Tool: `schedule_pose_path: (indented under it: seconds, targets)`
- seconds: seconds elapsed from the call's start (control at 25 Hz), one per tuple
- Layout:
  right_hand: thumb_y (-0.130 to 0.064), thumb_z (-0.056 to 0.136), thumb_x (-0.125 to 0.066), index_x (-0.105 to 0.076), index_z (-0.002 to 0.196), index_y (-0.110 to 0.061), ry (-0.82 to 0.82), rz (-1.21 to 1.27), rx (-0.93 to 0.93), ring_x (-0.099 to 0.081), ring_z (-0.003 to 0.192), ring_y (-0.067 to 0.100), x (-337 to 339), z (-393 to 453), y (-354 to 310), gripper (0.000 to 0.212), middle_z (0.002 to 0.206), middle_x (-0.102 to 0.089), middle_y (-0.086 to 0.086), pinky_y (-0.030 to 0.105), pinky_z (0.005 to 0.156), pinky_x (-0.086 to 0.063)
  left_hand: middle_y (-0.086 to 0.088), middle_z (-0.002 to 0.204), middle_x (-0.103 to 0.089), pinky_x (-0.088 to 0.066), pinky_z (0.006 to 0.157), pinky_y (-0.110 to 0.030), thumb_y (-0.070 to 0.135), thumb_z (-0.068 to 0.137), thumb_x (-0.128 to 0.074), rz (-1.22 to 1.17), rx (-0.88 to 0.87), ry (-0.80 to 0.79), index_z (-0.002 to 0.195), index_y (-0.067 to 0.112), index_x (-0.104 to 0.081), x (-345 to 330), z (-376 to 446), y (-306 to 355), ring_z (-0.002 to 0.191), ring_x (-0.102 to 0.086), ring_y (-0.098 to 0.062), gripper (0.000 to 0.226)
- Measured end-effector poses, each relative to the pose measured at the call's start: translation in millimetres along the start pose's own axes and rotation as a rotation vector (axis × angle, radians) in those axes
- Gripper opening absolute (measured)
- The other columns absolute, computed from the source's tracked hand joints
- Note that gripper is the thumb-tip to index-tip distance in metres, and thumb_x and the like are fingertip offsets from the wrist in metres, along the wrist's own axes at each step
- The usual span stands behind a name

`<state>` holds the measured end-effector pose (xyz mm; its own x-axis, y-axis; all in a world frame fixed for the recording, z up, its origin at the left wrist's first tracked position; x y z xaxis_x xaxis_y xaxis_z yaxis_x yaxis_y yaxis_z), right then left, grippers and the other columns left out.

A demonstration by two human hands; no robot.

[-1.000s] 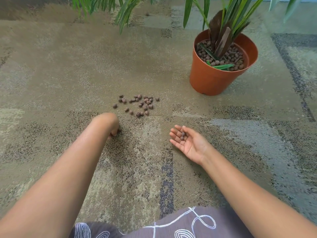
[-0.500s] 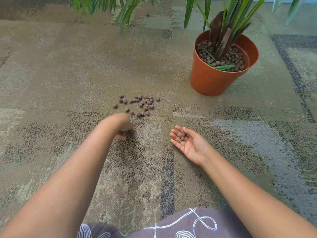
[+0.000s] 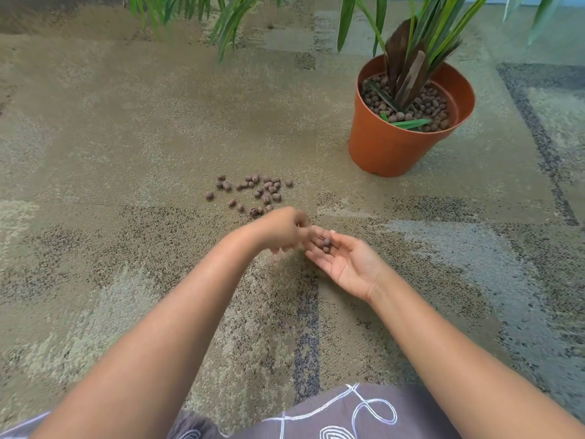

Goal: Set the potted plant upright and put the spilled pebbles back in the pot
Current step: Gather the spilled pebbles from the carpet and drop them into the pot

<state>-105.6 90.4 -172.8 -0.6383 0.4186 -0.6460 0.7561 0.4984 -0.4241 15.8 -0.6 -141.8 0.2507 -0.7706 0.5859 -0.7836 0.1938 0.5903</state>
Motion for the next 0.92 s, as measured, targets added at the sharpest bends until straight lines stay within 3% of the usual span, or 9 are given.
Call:
schedule_pose_path:
  seconds: [0.08,0.16,0.24,0.32,0.4,0.52,0.72,0.92]
  targets:
    - [-0.014,0.098,-0.037,-0.052,0.123,0.002,0.010,-0.019,0.005,-0.062,0.099,0.026,1.0,0.0,-3.6,0.033,0.106,-0.063,0.016,0.037,0.087,-0.053,0.001,0.080,-0.061,-0.040,0.048,-0.018,0.033,0.089,-0.054,0.064,0.037,0.305,0.091,0.014,-0.057,19.4,4.9,-17.1,0.057,-0.050,-0.008,0.019]
    - [-0.016,0.097,-0.040,-0.053,0.122,0.002,0.025,-0.036,0.007,-0.062,0.100,0.026,4.2,-0.6,-5.1,0.034,0.109,-0.063,0.017,0.037,0.087,-0.053,-0.006,0.103,-0.062,-0.051,0.067,-0.028,0.017,0.087,-0.056,0.063,0.146,0.639,0.104,0.012,-0.058,44.2,3.0,-43.6,0.078,-0.058,-0.015,0.018]
    - [-0.018,0.096,-0.042,-0.054,0.122,0.002,0.033,-0.040,0.003,-0.063,0.100,0.027,8.3,-1.0,-4.0,0.034,0.110,-0.063,0.017,0.036,0.087,-0.053,-0.005,0.134,-0.050,-0.046,0.095,-0.035,-0.002,0.084,-0.052,0.015,0.219,0.817,0.126,0.015,-0.050,60.8,-1.7,-77.0,0.113,-0.053,-0.020,0.045]
    - [-0.019,0.095,-0.044,-0.055,0.121,0.002,0.027,-0.035,-0.002,-0.064,0.100,0.027,12.9,-1.0,-1.6,0.035,0.111,-0.063,0.018,0.036,0.087,-0.054,0.003,0.150,-0.032,-0.033,0.106,-0.036,-0.008,0.084,-0.046,0.049,0.235,0.778,0.140,0.021,-0.035,64.9,-6.0,-104.3,0.135,-0.033,-0.017,0.065]
    - [-0.020,0.095,-0.045,-0.055,0.121,0.002,0.016,-0.042,-0.003,-0.064,0.102,0.027,15.9,0.2,-1.4,0.035,0.113,-0.064,0.018,0.035,0.087,-0.053,0.003,0.151,-0.031,-0.029,0.109,-0.038,-0.006,0.085,-0.048,0.078,0.217,0.714,0.143,0.023,-0.031,61.4,-5.5,-118.2,0.137,-0.030,-0.018,0.067]
    - [-0.020,0.094,-0.046,-0.056,0.120,0.002,0.009,-0.049,-0.002,-0.064,0.102,0.027,16.7,2.9,-2.9,0.035,0.113,-0.064,0.018,0.035,0.088,-0.053,-0.008,0.131,-0.053,-0.037,0.102,-0.041,0.001,0.084,-0.056,0.028,0.238,0.823,0.132,0.017,-0.047,58.1,-2.5,-121.9,0.122,-0.048,-0.027,0.051]
    - [-0.019,0.094,-0.046,-0.057,0.118,0.002,-0.003,-0.053,0.000,-0.064,0.103,0.027,18.1,6.1,-3.2,0.034,0.113,-0.065,0.019,0.034,0.087,-0.054,-0.013,0.114,-0.059,-0.041,0.091,-0.035,0.002,0.086,-0.054,-0.046,0.278,0.993,0.113,0.010,-0.061,53.0,-1.4,-123.2,0.105,-0.055,-0.027,0.029]
    - [-0.020,0.093,-0.047,-0.057,0.118,0.002,-0.015,-0.044,0.002,-0.065,0.101,0.027,20.7,6.8,-2.4,0.035,0.113,-0.065,0.018,0.033,0.085,-0.055,-0.010,0.113,-0.056,-0.045,0.090,-0.037,0.006,0.086,-0.056,-0.005,0.218,0.910,0.116,0.016,-0.061,59.2,6.6,-125.0,0.099,-0.057,-0.026,0.031]
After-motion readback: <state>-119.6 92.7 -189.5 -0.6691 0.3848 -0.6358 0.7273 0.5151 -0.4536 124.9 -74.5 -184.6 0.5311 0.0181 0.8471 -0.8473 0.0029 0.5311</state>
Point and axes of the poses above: each hand's wrist, its own z-axis towards the middle knuckle, its own x-axis out of the back of the hand, y = z × x, the point moved 2 cm from there along z, towards the middle knuckle
